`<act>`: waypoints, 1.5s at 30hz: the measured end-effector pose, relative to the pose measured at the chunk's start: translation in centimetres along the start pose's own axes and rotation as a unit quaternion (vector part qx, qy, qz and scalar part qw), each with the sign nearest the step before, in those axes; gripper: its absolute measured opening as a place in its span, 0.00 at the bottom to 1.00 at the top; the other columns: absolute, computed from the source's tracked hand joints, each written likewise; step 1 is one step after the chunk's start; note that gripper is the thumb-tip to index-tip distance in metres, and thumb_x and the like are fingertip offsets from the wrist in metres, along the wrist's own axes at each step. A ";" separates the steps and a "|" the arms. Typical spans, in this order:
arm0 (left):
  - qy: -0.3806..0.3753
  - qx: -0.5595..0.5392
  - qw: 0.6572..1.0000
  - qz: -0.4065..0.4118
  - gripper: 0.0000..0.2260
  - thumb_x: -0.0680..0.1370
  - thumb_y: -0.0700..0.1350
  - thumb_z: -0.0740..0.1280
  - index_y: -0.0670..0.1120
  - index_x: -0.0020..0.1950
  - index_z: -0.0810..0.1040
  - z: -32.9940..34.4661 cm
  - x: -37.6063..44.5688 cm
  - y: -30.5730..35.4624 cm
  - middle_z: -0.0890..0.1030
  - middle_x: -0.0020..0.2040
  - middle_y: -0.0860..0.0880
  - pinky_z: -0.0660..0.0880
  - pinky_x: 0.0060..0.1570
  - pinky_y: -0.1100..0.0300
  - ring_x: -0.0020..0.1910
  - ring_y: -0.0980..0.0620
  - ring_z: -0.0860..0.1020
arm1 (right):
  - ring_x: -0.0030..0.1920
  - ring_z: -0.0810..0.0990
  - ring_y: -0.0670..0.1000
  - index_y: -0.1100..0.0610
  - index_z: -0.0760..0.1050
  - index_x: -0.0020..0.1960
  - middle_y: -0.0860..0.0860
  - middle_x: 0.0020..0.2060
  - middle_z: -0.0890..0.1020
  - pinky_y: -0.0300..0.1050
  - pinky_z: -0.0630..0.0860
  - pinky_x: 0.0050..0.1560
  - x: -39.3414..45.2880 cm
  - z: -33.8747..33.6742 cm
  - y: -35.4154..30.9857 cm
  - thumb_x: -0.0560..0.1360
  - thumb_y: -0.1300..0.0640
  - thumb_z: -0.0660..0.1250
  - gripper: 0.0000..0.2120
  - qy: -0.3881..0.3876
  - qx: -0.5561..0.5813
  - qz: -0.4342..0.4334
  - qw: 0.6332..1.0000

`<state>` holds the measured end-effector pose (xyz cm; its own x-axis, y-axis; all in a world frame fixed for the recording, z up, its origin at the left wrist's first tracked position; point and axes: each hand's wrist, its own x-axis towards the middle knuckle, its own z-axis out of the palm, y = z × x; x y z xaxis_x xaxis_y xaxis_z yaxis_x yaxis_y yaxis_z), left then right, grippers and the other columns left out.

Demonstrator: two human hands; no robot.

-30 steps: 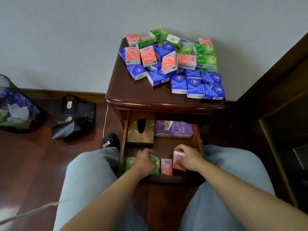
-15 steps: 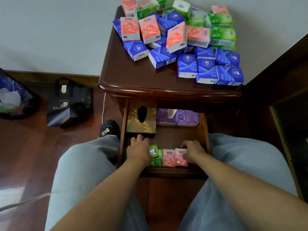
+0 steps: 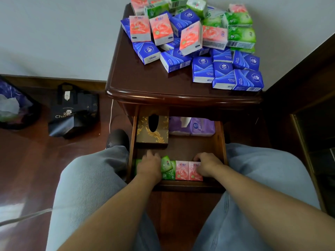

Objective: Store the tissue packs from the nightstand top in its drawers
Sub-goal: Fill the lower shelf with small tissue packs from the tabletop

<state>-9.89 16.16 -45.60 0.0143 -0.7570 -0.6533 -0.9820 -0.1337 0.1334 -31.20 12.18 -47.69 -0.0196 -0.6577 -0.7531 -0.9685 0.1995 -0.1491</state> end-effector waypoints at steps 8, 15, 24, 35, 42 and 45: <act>0.088 -0.337 0.935 0.061 0.29 0.72 0.42 0.79 0.44 0.70 0.71 -0.1 -0.2 0.4 0.79 0.61 0.46 0.73 0.48 0.68 0.55 0.50 0.78 | 0.57 0.82 0.47 0.53 0.79 0.66 0.48 0.57 0.83 0.34 0.77 0.52 -2.0 -1.1 -1.6 0.79 0.46 0.72 0.19 0.090 0.306 -0.160 0.934; 0.063 -0.423 0.889 0.165 0.27 0.71 0.44 0.81 0.54 0.64 0.72 1.0 -0.8 2.3 0.80 0.58 0.55 0.74 0.44 0.74 0.50 0.69 0.78 | 0.55 0.85 0.51 0.47 0.79 0.60 0.52 0.53 0.85 0.53 0.84 0.59 -3.1 -2.4 -0.4 0.72 0.54 0.81 0.20 0.030 0.361 -0.202 0.910; 0.093 -0.408 0.888 0.192 0.26 0.77 0.48 0.77 0.48 0.72 0.73 0.4 -1.0 3.6 0.80 0.58 0.50 0.78 0.48 0.68 0.54 0.55 0.80 | 0.47 0.89 0.56 0.49 0.77 0.67 0.57 0.57 0.84 0.50 0.87 0.45 -3.3 -3.4 0.6 0.81 0.53 0.71 0.15 -0.021 0.490 -0.122 0.863; -0.200 -0.668 0.715 0.054 0.16 0.85 0.52 0.61 0.46 0.67 0.80 -1.1 -0.7 4.2 0.84 0.61 0.41 0.77 0.61 0.45 0.50 0.46 0.84 | 0.53 0.84 0.44 0.45 0.81 0.61 0.45 0.53 0.85 0.40 0.83 0.53 -2.8 -5.6 2.0 0.75 0.54 0.79 0.16 0.070 0.341 -0.266 0.899; 0.001 -0.243 0.965 0.102 0.19 0.84 0.53 0.61 0.51 0.74 0.73 2.0 1.6 2.9 0.73 0.71 0.44 0.69 0.70 0.49 0.71 0.41 0.70 | 0.63 0.75 0.50 0.42 0.78 0.58 0.45 0.58 0.81 0.54 0.68 0.66 -3.2 -5.8 2.5 0.75 0.49 0.76 0.13 0.151 -0.135 -0.174 0.964; -0.021 -0.127 0.988 0.090 0.23 0.84 0.56 0.58 0.54 0.79 0.66 2.5 1.6 2.7 0.66 0.77 0.45 0.65 0.71 0.44 0.74 0.38 0.64 | 0.68 0.69 0.53 0.43 0.79 0.61 0.49 0.61 0.80 0.56 0.60 0.72 -3.0 -5.2 2.2 0.76 0.45 0.75 0.15 0.136 -0.278 -0.132 0.942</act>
<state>-13.03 16.18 -48.09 -0.1689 -0.7570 -0.6312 -0.8892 -0.1592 0.4289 -34.52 10.82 -42.45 0.2494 -0.8076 -0.5344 -0.9278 -0.3574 0.1071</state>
